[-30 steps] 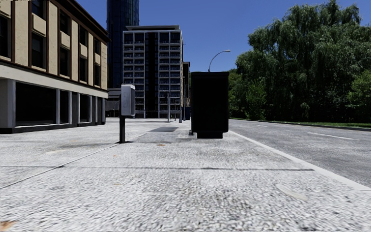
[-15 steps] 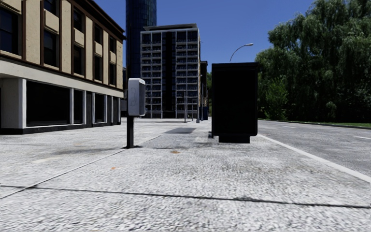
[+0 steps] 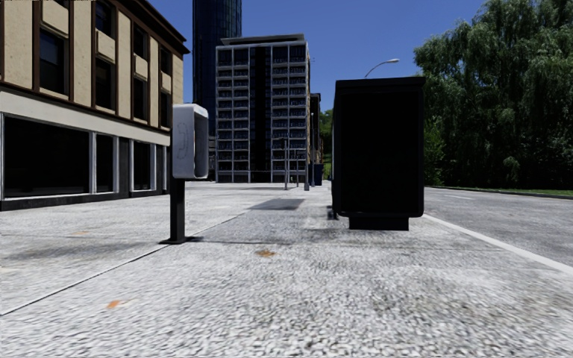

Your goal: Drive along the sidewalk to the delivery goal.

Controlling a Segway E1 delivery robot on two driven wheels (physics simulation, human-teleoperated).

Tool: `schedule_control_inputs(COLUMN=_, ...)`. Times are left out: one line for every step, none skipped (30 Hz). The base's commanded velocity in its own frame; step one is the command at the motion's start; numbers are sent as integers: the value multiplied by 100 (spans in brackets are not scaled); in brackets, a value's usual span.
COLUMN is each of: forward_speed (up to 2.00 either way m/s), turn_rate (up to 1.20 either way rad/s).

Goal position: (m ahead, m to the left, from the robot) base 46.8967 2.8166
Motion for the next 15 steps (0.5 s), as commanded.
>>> schedule_control_inputs(forward_speed=200, turn_rate=10)
schedule_control_inputs(forward_speed=200, turn_rate=41)
schedule_control_inputs(forward_speed=200, turn_rate=56)
schedule_control_inputs(forward_speed=200, turn_rate=56)
schedule_control_inputs(forward_speed=200, turn_rate=60)
schedule_control_inputs(forward_speed=200, turn_rate=19)
schedule_control_inputs(forward_speed=200, turn_rate=3)
schedule_control_inputs(forward_speed=200, turn_rate=0)
schedule_control_inputs(forward_speed=200, turn_rate=0)
schedule_control_inputs(forward_speed=200, turn_rate=0)
schedule_control_inputs(forward_speed=200, turn_rate=0)
schedule_control_inputs(forward_speed=200, turn_rate=0)
schedule_control_inputs(forward_speed=200, turn_rate=0)
schedule_control_inputs(forward_speed=200, turn_rate=0)
schedule_control_inputs(forward_speed=200, turn_rate=0)
